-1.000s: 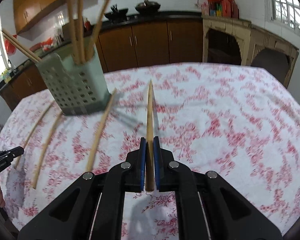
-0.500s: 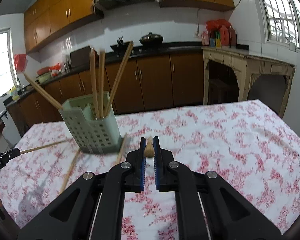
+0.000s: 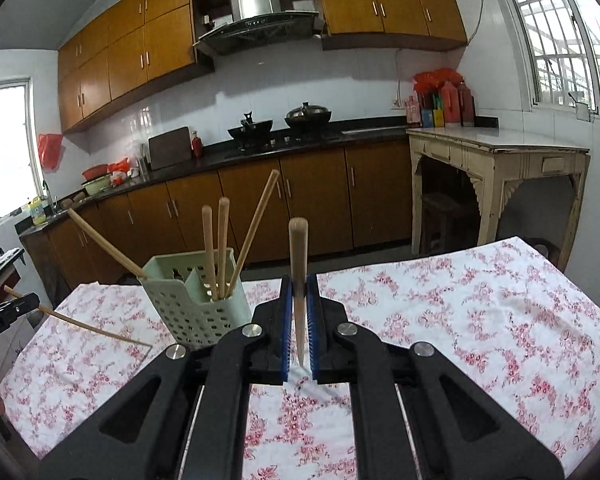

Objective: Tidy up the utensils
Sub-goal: 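Raise both held chopsticks upright and carry them above the green holder, then lower both chopsticks into the green holder and open both tools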

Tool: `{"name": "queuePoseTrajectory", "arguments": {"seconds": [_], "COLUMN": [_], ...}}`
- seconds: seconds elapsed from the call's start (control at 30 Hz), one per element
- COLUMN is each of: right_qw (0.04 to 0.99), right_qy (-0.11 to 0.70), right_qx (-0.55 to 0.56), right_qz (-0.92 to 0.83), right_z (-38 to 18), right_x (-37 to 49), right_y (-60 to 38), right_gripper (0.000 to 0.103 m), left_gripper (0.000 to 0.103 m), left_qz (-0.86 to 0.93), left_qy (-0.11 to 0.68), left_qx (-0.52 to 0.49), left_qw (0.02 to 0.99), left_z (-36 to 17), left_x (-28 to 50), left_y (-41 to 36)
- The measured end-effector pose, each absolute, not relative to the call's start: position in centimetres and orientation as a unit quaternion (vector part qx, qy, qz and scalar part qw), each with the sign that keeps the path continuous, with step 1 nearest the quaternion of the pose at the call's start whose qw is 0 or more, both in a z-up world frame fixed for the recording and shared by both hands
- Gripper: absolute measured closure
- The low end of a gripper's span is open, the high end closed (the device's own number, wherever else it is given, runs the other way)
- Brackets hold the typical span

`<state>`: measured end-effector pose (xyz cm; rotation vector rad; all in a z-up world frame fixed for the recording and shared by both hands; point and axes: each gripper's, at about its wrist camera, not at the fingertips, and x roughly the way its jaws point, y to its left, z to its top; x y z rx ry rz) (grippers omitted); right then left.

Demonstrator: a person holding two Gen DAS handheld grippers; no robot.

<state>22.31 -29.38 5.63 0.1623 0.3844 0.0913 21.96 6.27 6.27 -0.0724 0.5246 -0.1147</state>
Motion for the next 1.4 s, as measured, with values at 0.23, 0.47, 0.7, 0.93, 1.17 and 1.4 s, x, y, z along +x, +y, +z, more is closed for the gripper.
{"name": "queuePoseTrajectory", "arguments": {"seconds": [0.23,0.47,0.7,0.93,1.17,1.4], "right_qw": [0.979,0.976,0.973,0.975,0.980,0.981], "right_qy": [0.184,0.190,0.179,0.149,0.119,0.118], "right_qx": [0.076,0.085,0.093,0.085,0.074,0.079], "right_qz": [0.045,0.068,0.113,0.139,0.144,0.135], "right_z": [6.5,8.6,12.4,15.2,17.2,17.2], "right_x": [22.2,21.7,21.0,21.2,22.4,25.6], "right_y": [-29.2,-28.9,-27.8,-26.4,-24.6,-23.8], "right_gripper": [0.096,0.096,0.096,0.096,0.096,0.096], "left_gripper": [0.095,0.095,0.095,0.095,0.095,0.095], "left_qz": [-0.055,-0.077,-0.118,-0.139,-0.134,-0.110], "left_qy": [0.248,0.242,0.231,0.206,0.173,0.152], "left_qx": [-0.032,-0.029,-0.032,-0.032,-0.018,-0.036], "left_qw": [0.967,0.967,0.965,0.968,0.976,0.982], "left_z": [7.4,9.3,12.6,15.7,19.4,21.2], "left_x": [21.8,21.1,20.4,20.5,21.9,24.7], "left_y": [6.0,5.0,2.6,-0.1,-2.4,-2.4]}}
